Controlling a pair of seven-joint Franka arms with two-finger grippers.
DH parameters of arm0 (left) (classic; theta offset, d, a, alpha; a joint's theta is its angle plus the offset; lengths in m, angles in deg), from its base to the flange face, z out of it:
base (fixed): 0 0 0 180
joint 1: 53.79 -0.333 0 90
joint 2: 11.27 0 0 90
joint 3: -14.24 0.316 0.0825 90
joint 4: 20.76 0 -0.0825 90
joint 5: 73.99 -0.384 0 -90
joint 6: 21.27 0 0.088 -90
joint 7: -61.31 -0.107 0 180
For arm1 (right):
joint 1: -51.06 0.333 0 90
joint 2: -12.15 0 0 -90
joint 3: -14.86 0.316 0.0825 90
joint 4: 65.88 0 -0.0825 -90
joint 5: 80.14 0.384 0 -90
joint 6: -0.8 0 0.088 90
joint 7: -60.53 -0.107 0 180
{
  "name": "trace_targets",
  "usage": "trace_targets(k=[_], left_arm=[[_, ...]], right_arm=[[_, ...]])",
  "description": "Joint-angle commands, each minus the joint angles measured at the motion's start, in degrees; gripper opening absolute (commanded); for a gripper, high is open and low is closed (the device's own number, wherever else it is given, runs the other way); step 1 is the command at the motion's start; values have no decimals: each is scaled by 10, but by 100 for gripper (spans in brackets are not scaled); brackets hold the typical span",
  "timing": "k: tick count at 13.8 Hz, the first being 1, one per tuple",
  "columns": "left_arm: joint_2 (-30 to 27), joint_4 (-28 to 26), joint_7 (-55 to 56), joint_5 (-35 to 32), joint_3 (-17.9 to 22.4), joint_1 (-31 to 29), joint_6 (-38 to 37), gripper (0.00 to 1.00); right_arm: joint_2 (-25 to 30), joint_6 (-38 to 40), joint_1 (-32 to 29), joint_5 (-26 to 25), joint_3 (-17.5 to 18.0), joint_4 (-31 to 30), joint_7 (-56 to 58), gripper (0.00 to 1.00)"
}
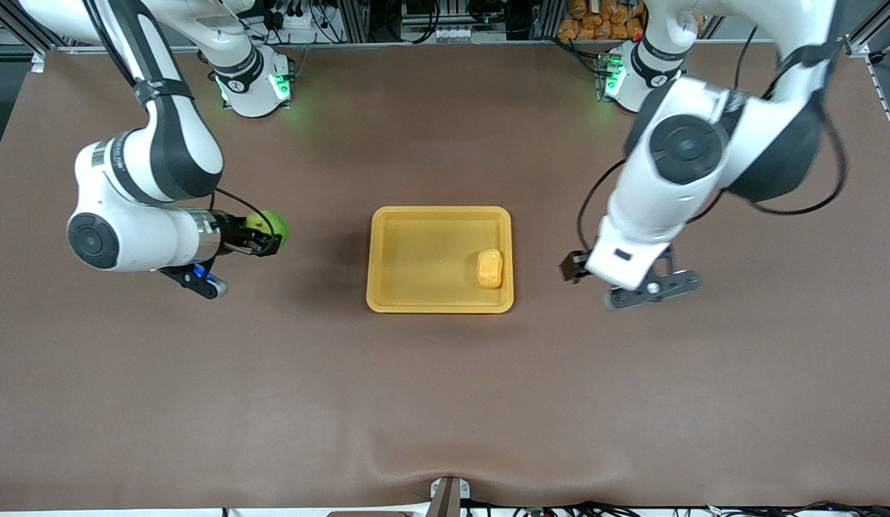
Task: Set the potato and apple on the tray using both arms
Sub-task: 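Withdraw the left gripper while the right gripper carries the apple toward the tray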
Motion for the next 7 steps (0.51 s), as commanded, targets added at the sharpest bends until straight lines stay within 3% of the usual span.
trace_targets(k=[1,7], left_arm=[[-44,-16,-41,-5,-7,-34,-33,100],[-95,-18,-245,-5,-7,-135,-95,100]], right_arm=[[-5,-30,36,13,-3,-6,-52,0],[-34,-94,91,13,-3,-6,-133,0]])
